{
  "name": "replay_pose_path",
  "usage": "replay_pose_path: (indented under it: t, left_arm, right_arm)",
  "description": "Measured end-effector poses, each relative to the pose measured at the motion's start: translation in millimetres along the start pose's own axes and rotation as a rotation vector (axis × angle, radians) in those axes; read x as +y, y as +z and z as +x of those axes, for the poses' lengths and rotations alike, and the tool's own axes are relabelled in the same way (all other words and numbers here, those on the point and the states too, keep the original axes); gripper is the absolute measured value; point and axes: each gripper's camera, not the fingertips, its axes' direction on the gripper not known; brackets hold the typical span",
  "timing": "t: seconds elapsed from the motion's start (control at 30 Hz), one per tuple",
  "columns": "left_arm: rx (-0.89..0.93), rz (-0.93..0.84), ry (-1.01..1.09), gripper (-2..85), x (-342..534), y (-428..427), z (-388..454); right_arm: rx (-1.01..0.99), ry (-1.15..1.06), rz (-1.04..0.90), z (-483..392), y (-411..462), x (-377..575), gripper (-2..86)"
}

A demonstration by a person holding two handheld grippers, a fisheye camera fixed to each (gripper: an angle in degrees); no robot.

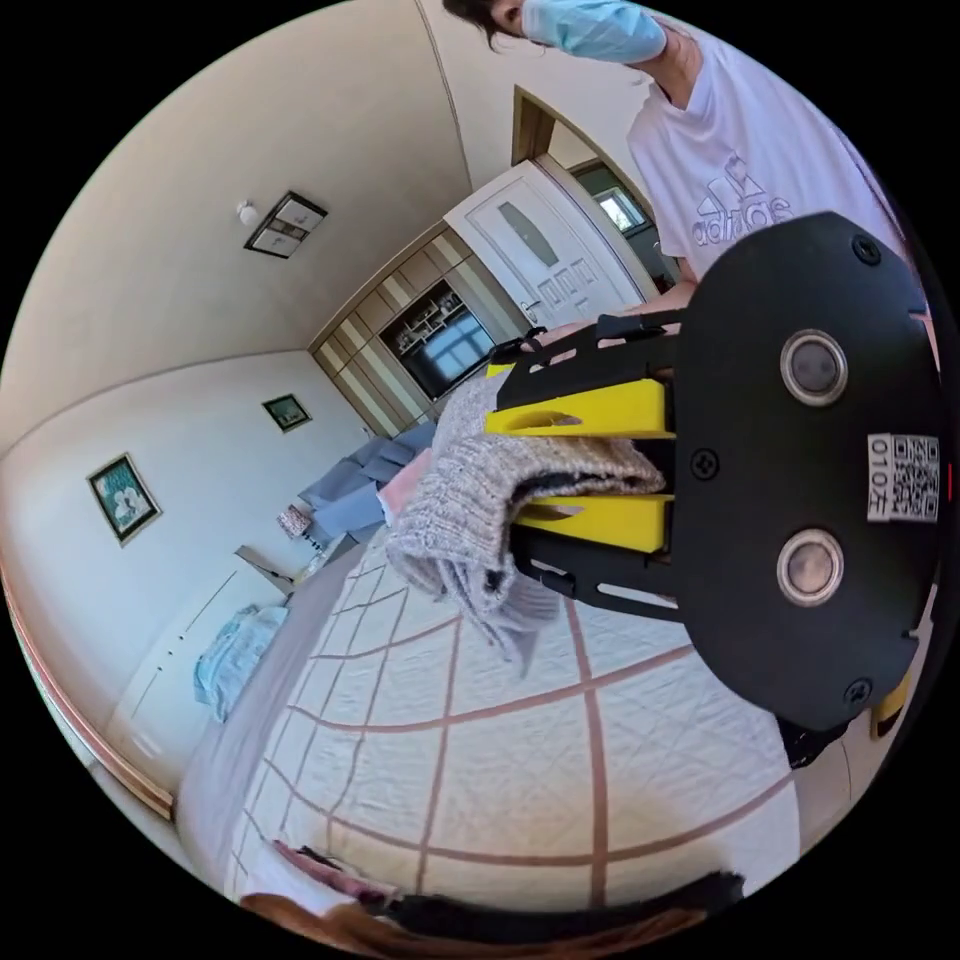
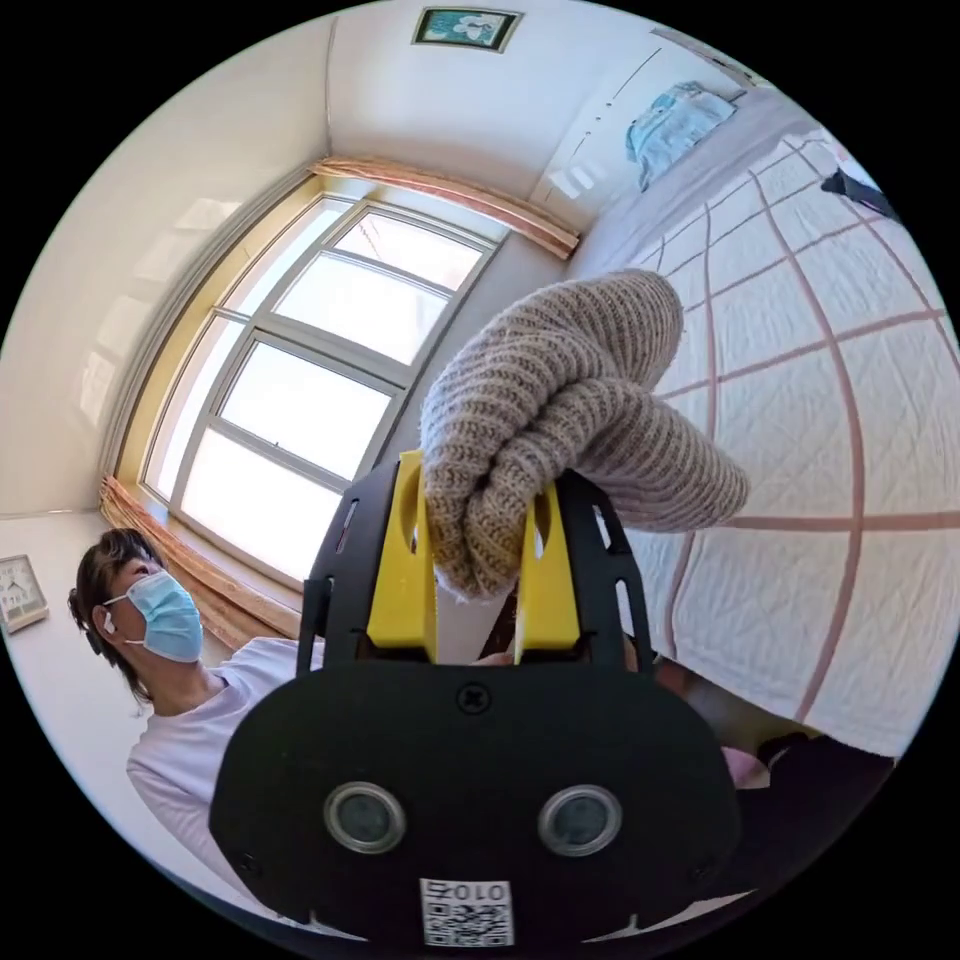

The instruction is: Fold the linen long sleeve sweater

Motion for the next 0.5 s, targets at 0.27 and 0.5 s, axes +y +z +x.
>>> replay_pose_path:
  t: [0.27, 0.5]
  left_arm:
    - [-0.184, 0.145, 0.265, 11.9, -140, -238, 113]
    - [-0.360, 0.112, -0.036, 11.9, -108, -390, 51]
  right_arm:
    - [-0.172, -0.350, 0.018, -139, 182, -119, 13.6]
    - [-0.209, -0.058, -0.124, -89, 398, -93, 14.0]
